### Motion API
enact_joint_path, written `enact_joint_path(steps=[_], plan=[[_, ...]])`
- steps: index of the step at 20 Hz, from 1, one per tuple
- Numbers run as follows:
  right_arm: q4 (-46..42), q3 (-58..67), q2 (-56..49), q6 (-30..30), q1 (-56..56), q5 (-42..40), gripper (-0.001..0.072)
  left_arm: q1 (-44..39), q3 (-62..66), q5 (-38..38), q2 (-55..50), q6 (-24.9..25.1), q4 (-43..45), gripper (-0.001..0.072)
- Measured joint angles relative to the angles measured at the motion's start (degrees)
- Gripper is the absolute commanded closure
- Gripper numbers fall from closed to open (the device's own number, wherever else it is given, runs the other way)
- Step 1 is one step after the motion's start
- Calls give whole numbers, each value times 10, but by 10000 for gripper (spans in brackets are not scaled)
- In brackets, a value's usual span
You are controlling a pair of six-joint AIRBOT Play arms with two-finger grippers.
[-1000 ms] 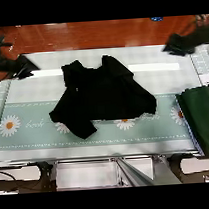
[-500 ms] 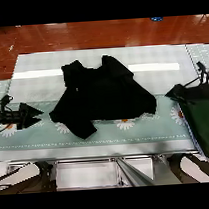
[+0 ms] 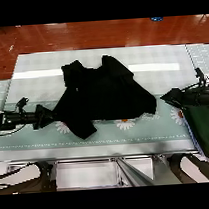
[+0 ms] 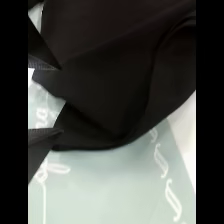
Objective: Fold the shirts.
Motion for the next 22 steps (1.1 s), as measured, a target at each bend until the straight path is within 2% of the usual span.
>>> enact_joint_path(steps=[1, 3, 7, 11, 15, 21, 22], plan=[[2, -1, 1, 0, 0, -1, 302, -12, 1, 12, -6, 0, 3, 686], [-7, -2, 1, 3, -1, -4, 302, -32, 11, 15, -13, 2, 2, 686], [-79, -27, 1, 51, -1, -5, 302, -46, 38, 17, -18, 5, 10, 686], [-103, -63, -1, 69, -1, -15, 302, -50, 50, 9, -19, 7, 11, 686], [-56, -74, -26, 43, 0, -43, 302, -51, 53, 0, -19, 7, 6, 686], [31, -64, -118, -17, 12, -70, 303, -52, 54, -4, -19, 8, 4, 686], [44, -57, -135, -23, 24, -70, 334, -52, 54, -4, -19, 8, 4, 686]])
